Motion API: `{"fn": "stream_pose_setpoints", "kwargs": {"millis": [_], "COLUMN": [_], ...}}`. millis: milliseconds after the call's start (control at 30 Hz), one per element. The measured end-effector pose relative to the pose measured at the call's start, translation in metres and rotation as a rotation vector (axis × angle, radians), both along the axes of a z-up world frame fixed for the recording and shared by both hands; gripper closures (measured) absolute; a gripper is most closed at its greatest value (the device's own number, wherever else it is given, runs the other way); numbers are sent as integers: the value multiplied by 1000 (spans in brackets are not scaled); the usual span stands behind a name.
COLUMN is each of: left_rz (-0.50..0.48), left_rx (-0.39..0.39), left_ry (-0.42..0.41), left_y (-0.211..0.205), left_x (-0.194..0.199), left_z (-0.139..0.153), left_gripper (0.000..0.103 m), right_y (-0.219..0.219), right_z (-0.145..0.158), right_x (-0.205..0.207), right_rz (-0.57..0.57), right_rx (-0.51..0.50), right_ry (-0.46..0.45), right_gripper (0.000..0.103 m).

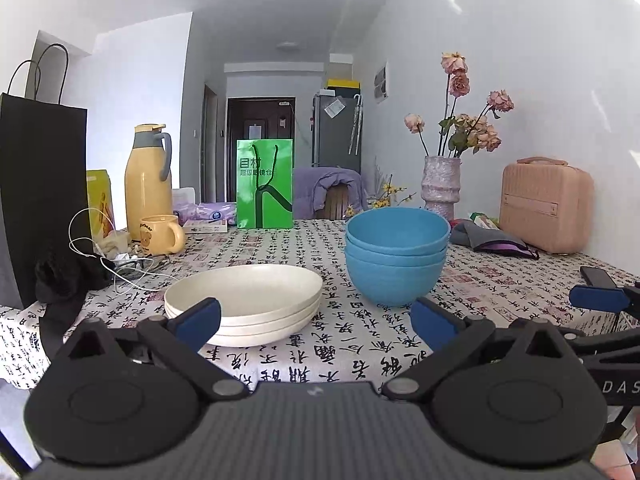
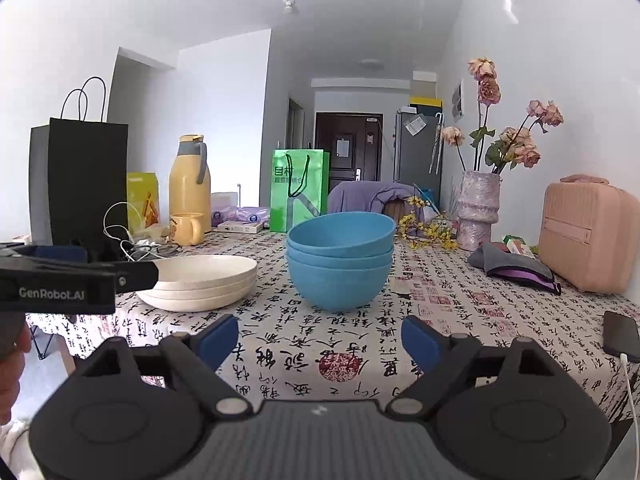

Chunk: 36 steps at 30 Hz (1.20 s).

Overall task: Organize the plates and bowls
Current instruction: 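Pull both tools back from the stacked blue bowls, then close both tools on the rim of the three-bowl stack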

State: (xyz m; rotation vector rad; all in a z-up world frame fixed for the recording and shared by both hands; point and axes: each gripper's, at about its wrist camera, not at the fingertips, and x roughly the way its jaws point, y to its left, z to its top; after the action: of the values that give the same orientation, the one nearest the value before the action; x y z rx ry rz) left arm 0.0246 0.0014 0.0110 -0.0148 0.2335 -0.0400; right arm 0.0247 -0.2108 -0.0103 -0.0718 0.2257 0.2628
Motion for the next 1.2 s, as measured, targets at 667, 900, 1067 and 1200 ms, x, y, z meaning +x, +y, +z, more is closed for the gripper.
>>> {"fn": "stream_pose_setpoints", "kwargs": {"millis": [667, 900, 1067, 1200], "left_rz": [9, 23, 25, 30], "left_rx": [-23, -4, -1, -2], "left_ry": [33, 41, 64, 75], "left_y": [6, 5, 4, 4], "left_x": [7, 21, 42, 59], "left_z": [0, 4, 8, 14], "left_gripper": [0, 0, 0, 0], "right_y": [-7, -11, -20, -30], "right_z": [2, 3, 7, 13], "right_x": [7, 21, 39, 59], "right_rz": [-19, -51, -83, -113], "right_rx": [53, 88, 101, 118], "right_ry": [10, 22, 29, 49], "right_gripper": [15, 15, 15, 15]}}
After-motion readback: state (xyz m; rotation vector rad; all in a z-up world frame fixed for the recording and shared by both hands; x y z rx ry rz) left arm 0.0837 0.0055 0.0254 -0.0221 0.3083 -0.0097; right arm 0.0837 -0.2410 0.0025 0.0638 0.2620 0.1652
